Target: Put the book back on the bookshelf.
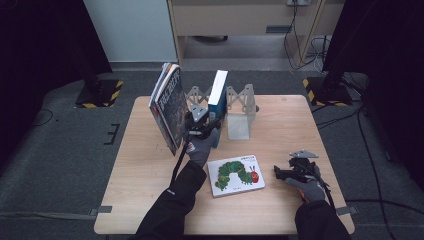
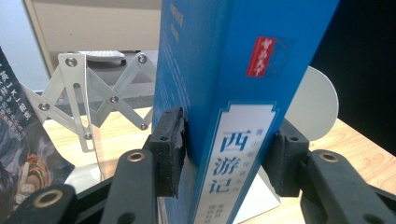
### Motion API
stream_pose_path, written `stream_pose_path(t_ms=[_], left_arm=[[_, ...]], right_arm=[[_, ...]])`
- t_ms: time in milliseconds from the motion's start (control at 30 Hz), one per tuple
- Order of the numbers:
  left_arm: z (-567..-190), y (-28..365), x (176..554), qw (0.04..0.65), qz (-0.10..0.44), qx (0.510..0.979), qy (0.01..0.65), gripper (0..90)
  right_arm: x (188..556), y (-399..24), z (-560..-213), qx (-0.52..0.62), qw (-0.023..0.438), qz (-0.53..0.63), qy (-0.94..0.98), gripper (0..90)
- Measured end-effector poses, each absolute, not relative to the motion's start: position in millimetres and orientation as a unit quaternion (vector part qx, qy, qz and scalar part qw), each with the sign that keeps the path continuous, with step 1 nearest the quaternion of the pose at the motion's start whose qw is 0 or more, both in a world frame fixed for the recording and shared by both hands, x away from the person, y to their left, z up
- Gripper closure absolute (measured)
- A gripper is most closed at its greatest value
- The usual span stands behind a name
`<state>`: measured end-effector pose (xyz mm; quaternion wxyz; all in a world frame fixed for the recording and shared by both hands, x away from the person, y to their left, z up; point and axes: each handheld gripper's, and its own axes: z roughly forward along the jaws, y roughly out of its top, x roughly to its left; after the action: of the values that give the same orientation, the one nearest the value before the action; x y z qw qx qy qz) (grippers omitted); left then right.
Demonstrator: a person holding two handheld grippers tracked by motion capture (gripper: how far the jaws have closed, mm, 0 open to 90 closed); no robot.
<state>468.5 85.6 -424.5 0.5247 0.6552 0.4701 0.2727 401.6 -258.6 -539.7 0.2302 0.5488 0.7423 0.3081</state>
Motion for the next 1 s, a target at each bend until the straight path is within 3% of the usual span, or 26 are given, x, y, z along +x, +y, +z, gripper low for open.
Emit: stream_pose_path(t_ms=[300, 1000], left_arm=[[-440.2, 92.1, 461.3, 0.515, 0.254, 0.670, 0.471, 55.4], [-435.9, 74.9, 464.5, 0.511, 0.238, 0.682, 0.465, 54.2]], right_arm=[[401.5, -258.4, -539.7, 0.549, 0.230, 0.308, 0.742, 2.5], [401.7, -258.2, -539.7, 0.547, 0.230, 0.309, 0.743, 2.5]])
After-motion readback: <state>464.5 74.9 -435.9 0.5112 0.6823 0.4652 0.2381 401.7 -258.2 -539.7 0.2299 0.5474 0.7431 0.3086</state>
